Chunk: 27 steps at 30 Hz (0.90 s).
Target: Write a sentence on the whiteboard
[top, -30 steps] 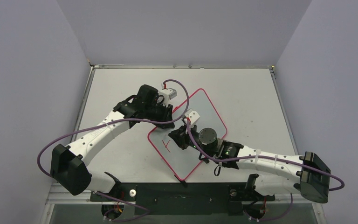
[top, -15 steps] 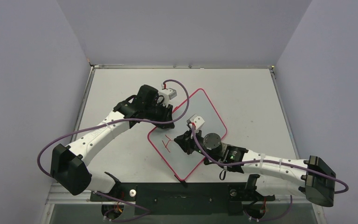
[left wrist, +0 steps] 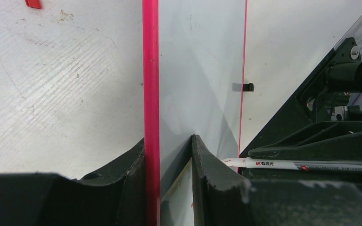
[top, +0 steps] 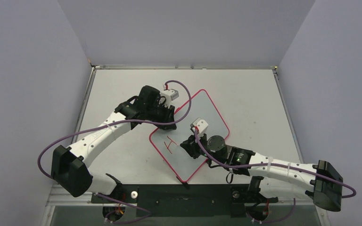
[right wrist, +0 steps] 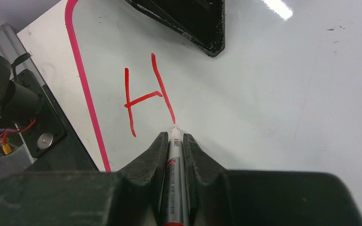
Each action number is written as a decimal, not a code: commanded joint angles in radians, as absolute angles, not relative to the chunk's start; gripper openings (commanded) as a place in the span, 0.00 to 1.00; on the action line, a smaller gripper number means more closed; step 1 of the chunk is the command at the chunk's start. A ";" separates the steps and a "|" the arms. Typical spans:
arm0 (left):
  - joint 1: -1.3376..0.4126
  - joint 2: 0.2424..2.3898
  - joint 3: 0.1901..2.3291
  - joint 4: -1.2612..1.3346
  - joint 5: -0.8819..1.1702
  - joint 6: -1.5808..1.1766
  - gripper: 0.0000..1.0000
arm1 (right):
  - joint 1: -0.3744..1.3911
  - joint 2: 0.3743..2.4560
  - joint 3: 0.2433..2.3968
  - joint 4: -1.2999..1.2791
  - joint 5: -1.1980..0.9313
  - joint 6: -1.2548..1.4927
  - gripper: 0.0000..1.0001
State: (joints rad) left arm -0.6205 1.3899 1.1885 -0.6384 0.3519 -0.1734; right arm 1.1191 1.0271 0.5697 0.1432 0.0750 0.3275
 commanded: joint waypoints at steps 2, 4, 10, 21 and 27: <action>-0.630 1.408 1.160 -0.690 0.144 -0.029 0.00 | 1.121 0.985 0.583 0.112 0.065 0.301 0.00; -0.630 1.404 1.160 -0.690 0.144 -0.028 0.00 | 1.121 0.986 0.597 0.112 0.068 0.297 0.00; -0.631 1.400 1.161 -0.689 0.146 -0.029 0.00 | 1.120 0.992 0.640 0.125 0.101 0.288 0.00; -0.633 1.392 1.158 -0.688 0.136 -0.029 0.00 | 1.058 0.996 0.656 0.160 0.154 0.276 0.00; -0.635 1.393 1.157 -0.686 0.135 -0.030 0.00 | 1.015 0.993 0.641 0.177 0.133 0.287 0.00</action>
